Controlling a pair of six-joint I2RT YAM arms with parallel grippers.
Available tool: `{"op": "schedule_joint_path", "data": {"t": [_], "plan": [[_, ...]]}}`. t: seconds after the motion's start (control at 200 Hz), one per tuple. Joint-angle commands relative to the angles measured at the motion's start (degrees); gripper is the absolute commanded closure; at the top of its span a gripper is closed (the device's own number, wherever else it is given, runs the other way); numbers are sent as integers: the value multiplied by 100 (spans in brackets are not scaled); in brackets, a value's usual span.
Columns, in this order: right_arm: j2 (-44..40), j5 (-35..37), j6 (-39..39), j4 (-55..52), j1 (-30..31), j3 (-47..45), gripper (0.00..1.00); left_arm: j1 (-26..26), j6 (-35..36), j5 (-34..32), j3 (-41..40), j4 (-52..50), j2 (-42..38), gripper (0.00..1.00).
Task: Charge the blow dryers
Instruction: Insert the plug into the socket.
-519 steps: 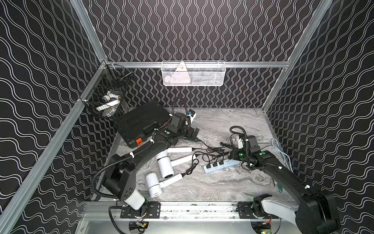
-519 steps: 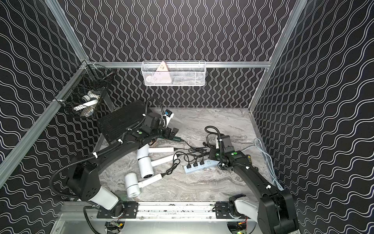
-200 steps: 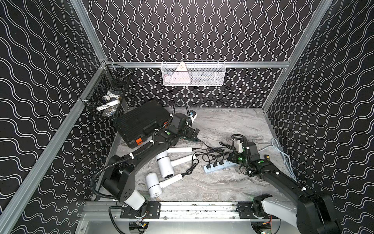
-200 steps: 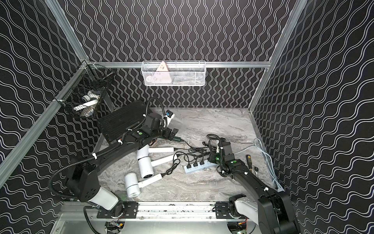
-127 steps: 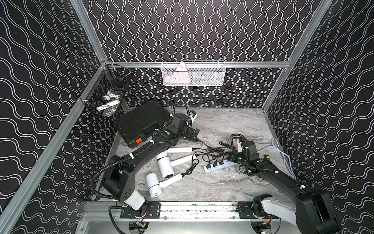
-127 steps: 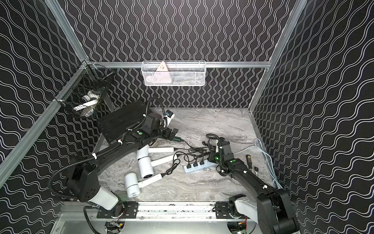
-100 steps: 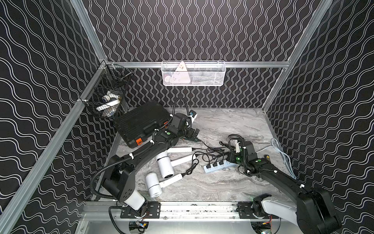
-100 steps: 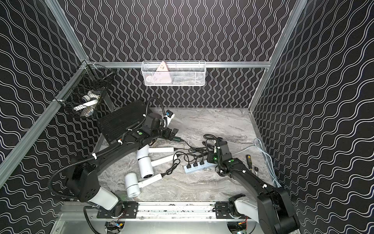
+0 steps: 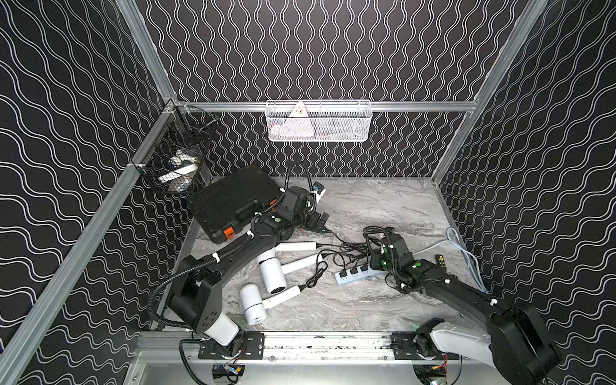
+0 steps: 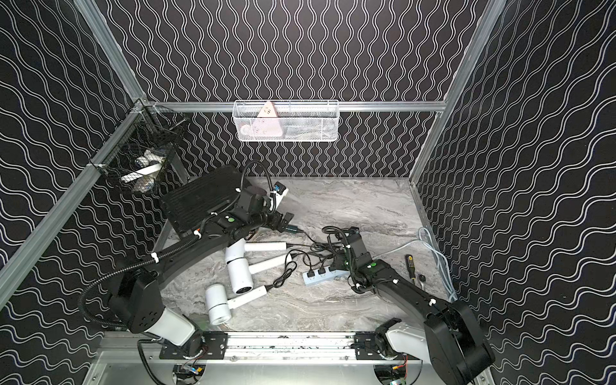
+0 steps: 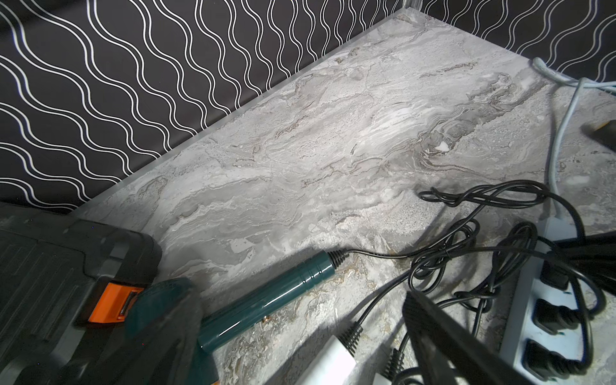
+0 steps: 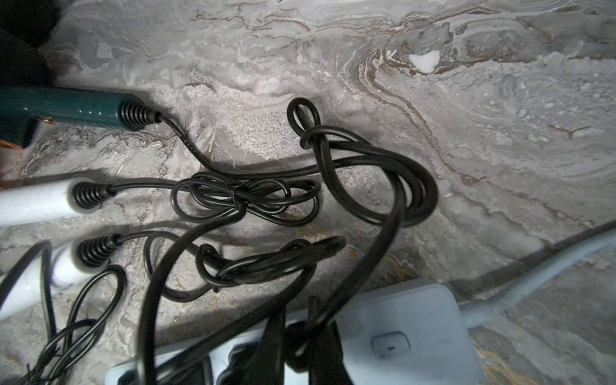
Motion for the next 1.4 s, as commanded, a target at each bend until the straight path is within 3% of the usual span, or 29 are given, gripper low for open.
{"op": "schedule_joint_path", "data": {"t": [0.0, 0.42, 0.656, 0.871, 1.061, 1.251, 1.396], "plan": [[-50, -672, 718, -313, 295, -232, 100, -5, 43, -21, 32, 10, -52, 1], [-692, -455, 1527, -230, 482, -1020, 100, -17, 47, -28, 20, 12, -61, 1], [-338, -245, 1876, -580, 419, -846, 100, -32, 65, -54, 19, 3, -61, 1], [-222, -494, 2232, -296, 419, -1049, 100, -33, 74, -67, 19, 12, -78, 1], [-62, -769, 2003, -220, 555, -1042, 100, -34, 70, -72, 29, 3, -62, 1], [-169, -808, 2515, -165, 796, -1254, 100, -27, 78, -80, 32, -6, -70, 1], [26, -850, 2746, -826, 791, -1021, 100, -33, 82, -89, 36, -8, -61, 1]]}}
